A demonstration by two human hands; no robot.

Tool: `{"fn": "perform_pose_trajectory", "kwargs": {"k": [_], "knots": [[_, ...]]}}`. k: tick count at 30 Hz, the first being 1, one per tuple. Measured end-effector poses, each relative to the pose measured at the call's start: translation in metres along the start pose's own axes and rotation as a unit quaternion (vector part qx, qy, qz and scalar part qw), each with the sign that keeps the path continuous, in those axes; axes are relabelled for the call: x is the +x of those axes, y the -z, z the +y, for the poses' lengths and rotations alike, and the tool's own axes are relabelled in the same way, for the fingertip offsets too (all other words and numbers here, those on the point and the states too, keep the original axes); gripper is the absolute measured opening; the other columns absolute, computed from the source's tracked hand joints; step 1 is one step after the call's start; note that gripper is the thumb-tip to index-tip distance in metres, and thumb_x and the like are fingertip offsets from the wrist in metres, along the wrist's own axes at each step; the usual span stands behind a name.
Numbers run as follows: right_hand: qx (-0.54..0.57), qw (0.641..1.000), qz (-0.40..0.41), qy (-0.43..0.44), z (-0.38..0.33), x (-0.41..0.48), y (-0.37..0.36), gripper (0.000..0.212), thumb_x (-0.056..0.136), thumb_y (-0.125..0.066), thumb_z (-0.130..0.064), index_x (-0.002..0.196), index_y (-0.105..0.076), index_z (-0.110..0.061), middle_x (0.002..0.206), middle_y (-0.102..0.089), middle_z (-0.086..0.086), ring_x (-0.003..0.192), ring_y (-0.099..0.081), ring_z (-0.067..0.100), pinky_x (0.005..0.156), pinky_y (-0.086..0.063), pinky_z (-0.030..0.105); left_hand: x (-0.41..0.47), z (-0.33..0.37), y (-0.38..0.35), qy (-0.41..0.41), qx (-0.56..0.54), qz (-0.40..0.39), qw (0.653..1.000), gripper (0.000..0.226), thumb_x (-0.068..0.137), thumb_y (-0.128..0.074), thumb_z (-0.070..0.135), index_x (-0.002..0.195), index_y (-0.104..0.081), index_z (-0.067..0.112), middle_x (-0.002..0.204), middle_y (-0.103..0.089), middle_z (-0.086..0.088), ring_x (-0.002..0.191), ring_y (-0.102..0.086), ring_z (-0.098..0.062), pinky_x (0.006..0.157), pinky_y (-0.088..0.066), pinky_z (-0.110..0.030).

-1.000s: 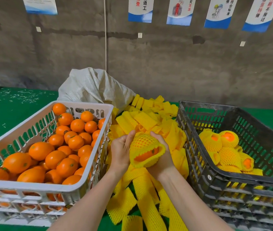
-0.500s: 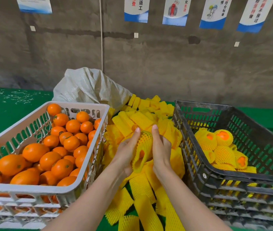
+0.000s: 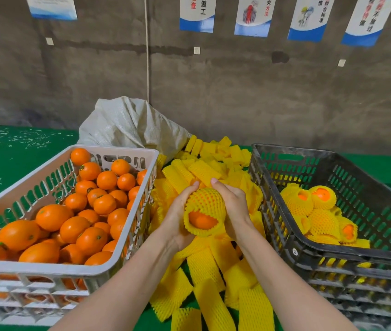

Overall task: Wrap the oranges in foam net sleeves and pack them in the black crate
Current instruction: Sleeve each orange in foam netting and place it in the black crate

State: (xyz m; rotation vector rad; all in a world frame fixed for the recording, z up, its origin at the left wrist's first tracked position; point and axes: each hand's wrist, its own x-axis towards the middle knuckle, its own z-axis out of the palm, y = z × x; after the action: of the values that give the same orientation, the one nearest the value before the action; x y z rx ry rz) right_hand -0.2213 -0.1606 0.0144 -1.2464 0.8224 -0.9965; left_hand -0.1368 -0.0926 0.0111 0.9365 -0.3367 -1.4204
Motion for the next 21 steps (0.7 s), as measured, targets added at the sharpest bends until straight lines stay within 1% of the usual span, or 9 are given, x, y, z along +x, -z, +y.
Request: {"fn": "perform_pose_trajectory", "kwargs": {"k": [3, 6, 9, 11, 13, 14, 16, 19, 21], "knots": [[0.003, 0.999, 0.011, -0.052, -0.003, 0.001, 0.004, 0.026, 0.087, -0.064, -0.020, 0.069, -0.052, -0.004, 0.073, -0.053, 0.014, 0.070, -0.051, 0.026, 0.061, -0.041, 0.029, 0.003, -0.002, 0.003, -0.021, 0.025, -0.005, 0.999, 0.057, 0.080, -0.060, 0.045, 0.121, -0.059, 0.006, 0.091, -0.071, -0.015, 0.087, -0.066, -0.026, 0.073, -0.052, -0.036], [0.010, 0.994, 0.026, -0.108, -0.008, 0.005, 0.006, 0.026, 0.084, -0.067, -0.017, 0.063, -0.056, -0.007, 0.047, -0.058, 0.002, 0.040, -0.057, 0.013, 0.035, -0.038, 0.012, 0.005, -0.002, 0.007, -0.037, 0.069, -0.027, 0.997, 0.067, 0.070, -0.057, 0.055, 0.120, -0.060, 0.010, 0.106, -0.070, -0.015, 0.098, -0.066, -0.027, 0.082, -0.052, -0.037], [0.002, 0.989, 0.012, -0.150, -0.013, 0.007, 0.007, 0.019, 0.082, -0.069, -0.014, 0.067, -0.057, -0.008, 0.037, -0.056, -0.001, 0.028, -0.051, 0.008, 0.027, -0.032, 0.012, 0.004, -0.003, 0.010, -0.037, 0.120, -0.039, 0.991, 0.064, 0.063, -0.055, 0.061, 0.111, -0.061, 0.018, 0.107, -0.070, -0.010, 0.100, -0.066, -0.024, 0.083, -0.054, -0.038], [-0.031, 0.989, -0.006, -0.141, -0.013, 0.005, 0.007, 0.014, 0.081, -0.070, -0.016, 0.078, -0.063, -0.004, 0.045, -0.061, 0.001, 0.039, -0.058, 0.012, 0.036, -0.041, 0.013, 0.003, -0.005, 0.010, -0.029, 0.127, -0.024, 0.991, 0.058, 0.064, -0.062, 0.056, 0.109, -0.063, 0.019, 0.103, -0.072, -0.011, 0.097, -0.067, -0.026, 0.081, -0.054, -0.039], [-0.062, 0.994, -0.006, -0.095, -0.005, 0.005, 0.009, 0.031, 0.084, -0.068, -0.026, 0.097, -0.066, 0.003, 0.076, -0.070, 0.010, 0.072, -0.067, 0.020, 0.066, -0.053, 0.026, 0.005, -0.005, 0.009, -0.011, 0.066, 0.011, 0.998, 0.054, 0.071, -0.069, 0.045, 0.113, -0.063, 0.012, 0.102, -0.071, -0.017, 0.095, -0.067, -0.030, 0.077, -0.055, -0.040], [-0.072, 0.994, -0.001, -0.076, -0.001, 0.003, 0.009, 0.037, 0.087, -0.063, -0.033, 0.103, -0.064, 0.001, 0.094, -0.069, 0.013, 0.089, -0.065, 0.024, 0.081, -0.052, 0.034, 0.006, -0.005, 0.008, -0.007, 0.031, 0.033, 0.999, 0.048, 0.077, -0.069, 0.039, 0.114, -0.063, 0.009, 0.101, -0.071, -0.019, 0.093, -0.067, -0.032, 0.074, -0.055, -0.040], [-0.075, 0.995, -0.002, -0.073, 0.007, -0.003, 0.010, 0.041, 0.092, -0.049, -0.047, 0.111, -0.061, -0.013, 0.116, -0.061, 0.010, 0.109, -0.056, 0.024, 0.099, -0.044, 0.043, 0.009, -0.004, 0.007, -0.025, -0.006, 0.078, 0.997, 0.035, 0.085, -0.066, 0.033, 0.109, -0.062, 0.008, 0.100, -0.069, -0.019, 0.091, -0.066, -0.031, 0.069, -0.053, -0.038], [-0.027, 0.995, -0.016, -0.091, 0.020, -0.011, 0.009, 0.049, 0.088, -0.036, -0.063, 0.115, -0.058, -0.029, 0.128, -0.054, 0.003, 0.120, -0.050, 0.023, 0.104, -0.040, 0.050, 0.019, -0.004, 0.011, -0.097, -0.007, 0.141, 0.985, 0.023, 0.090, -0.062, 0.035, 0.105, -0.057, 0.018, 0.095, -0.066, -0.010, 0.087, -0.063, -0.024, 0.064, -0.050, -0.034], [-0.011, 0.995, -0.045, -0.093, 0.023, -0.017, 0.003, 0.057, 0.083, -0.037, -0.067, 0.125, -0.054, -0.031, 0.134, -0.051, 0.003, 0.123, -0.049, 0.024, 0.104, -0.039, 0.050, 0.022, -0.006, 0.013, -0.120, -0.022, 0.160, 0.980, 0.020, 0.092, -0.059, 0.035, 0.102, -0.057, 0.018, 0.091, -0.066, -0.007, 0.084, -0.063, -0.021, 0.064, -0.049, -0.032]]}}
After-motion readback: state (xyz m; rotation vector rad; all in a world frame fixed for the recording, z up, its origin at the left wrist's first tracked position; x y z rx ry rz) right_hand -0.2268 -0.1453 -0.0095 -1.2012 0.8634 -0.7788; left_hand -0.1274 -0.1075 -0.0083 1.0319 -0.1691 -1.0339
